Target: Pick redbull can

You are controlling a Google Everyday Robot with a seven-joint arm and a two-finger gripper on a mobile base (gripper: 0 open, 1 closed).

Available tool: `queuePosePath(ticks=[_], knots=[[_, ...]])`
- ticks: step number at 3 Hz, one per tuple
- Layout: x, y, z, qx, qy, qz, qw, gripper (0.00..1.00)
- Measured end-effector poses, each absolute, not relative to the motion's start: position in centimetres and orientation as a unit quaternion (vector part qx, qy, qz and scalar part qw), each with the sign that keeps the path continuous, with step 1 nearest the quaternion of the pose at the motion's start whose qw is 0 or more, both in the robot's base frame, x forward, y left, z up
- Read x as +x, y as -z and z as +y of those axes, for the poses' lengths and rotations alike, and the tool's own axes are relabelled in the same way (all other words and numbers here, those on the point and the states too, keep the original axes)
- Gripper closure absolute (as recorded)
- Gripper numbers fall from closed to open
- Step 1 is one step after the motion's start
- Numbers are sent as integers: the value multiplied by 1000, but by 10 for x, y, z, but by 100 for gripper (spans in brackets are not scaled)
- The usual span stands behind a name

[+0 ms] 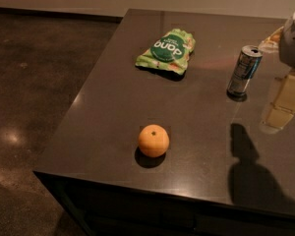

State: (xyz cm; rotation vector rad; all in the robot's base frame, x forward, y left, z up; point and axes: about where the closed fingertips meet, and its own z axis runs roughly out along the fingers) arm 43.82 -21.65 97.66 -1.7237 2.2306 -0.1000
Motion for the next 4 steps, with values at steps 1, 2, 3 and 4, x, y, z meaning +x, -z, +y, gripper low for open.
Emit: queuePosePath(ticks=[1,2,3,4], knots=[[438,-977,-217,-603,35,781,160,0],[452,-978,-228,-567,42,805,171,0],[478,-976,-252,-500,43,841,203,0],[507,-971,-278,-423,36,873,240,0]])
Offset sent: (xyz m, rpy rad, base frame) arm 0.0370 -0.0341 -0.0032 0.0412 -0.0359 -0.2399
